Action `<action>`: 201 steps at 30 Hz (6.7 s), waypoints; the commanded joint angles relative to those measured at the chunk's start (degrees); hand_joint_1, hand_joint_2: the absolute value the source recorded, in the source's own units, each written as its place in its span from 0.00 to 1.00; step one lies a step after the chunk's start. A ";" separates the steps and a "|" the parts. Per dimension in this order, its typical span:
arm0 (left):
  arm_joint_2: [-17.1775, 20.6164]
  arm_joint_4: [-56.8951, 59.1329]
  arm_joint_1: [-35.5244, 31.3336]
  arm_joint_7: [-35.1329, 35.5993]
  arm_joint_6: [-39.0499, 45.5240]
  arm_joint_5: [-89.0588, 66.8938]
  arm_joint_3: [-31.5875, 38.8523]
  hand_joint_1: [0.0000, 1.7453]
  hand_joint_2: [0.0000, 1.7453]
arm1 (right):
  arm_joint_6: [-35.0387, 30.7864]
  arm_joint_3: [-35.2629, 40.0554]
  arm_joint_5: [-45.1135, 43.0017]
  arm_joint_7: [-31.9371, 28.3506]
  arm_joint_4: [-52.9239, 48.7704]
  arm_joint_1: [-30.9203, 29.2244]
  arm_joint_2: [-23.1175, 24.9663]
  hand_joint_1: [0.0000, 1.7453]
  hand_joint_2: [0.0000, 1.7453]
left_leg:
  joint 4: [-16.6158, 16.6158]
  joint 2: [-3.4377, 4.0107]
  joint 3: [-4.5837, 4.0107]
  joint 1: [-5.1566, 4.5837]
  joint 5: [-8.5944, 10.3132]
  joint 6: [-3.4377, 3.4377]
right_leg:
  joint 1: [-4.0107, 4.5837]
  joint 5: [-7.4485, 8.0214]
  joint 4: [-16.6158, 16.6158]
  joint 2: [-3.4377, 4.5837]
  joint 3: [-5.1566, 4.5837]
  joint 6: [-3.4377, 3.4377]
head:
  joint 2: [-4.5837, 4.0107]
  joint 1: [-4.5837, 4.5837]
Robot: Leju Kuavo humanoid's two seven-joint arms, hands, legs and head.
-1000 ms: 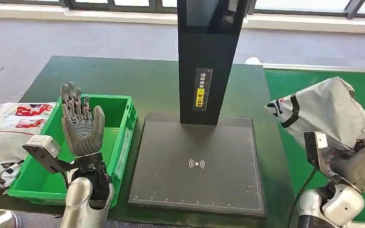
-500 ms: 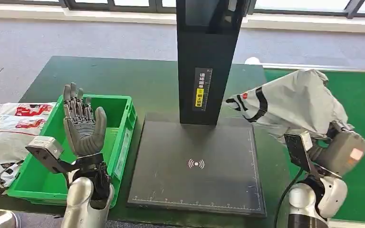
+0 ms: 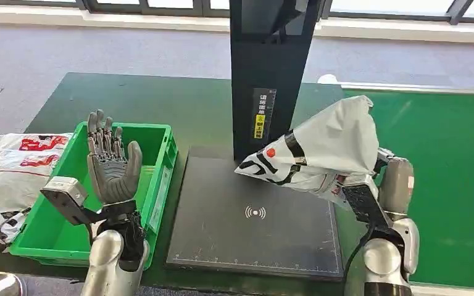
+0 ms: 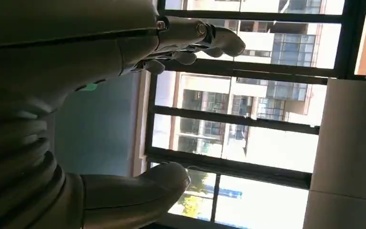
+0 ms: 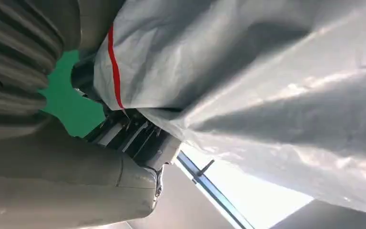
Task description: Moved the parcel from conveyor to table for the left to box.
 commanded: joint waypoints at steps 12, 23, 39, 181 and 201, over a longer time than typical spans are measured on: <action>-1.20 2.80 -1.41 0.36 0.02 0.23 2.15 0.00 1.00 | 4.08 5.45 9.46 9.37 24.40 -8.56 -2.94 0.00 1.00 | -0.09 0.26 0.15 0.05 0.00 -0.02 | 0.06 0.09 -0.14 0.21 0.10 -0.05 | -0.02 0.00; -0.28 1.86 0.08 1.31 0.76 0.01 0.66 0.00 1.00 | 10.99 7.13 10.89 12.71 27.16 -7.35 -4.46 0.00 0.00 | -0.14 0.10 0.18 0.00 0.00 0.00 | 0.01 0.02 -0.16 0.04 0.17 -0.06 | -0.02 0.00; -1.13 0.89 -0.27 2.65 0.09 -0.55 1.22 0.00 1.00 | 18.97 7.08 -4.14 -0.83 18.20 -4.05 -4.86 0.00 0.00 | -0.07 0.09 0.08 0.00 -0.01 -0.01 | 0.01 0.00 -0.08 0.04 0.04 -0.06 | 0.00 0.00; -4.20 13.95 -13.90 25.25 32.37 -74.88 13.33 1.00 1.00 | 1.62 -6.59 -20.89 -15.78 -14.36 10.11 6.90 0.00 1.00 | -0.11 0.34 0.23 0.00 -0.02 -0.02 | 0.00 0.08 -0.11 0.27 0.08 -0.05 | -0.02 0.00; -2.52 17.89 -13.00 34.55 32.37 -78.16 15.68 0.00 1.00 | 3.83 -6.18 -19.44 -15.09 -13.07 9.72 6.23 0.00 1.00 | -0.36 0.29 0.39 -0.01 0.07 -0.03 | 0.01 0.14 -0.38 0.17 0.29 -0.10 | 0.00 0.00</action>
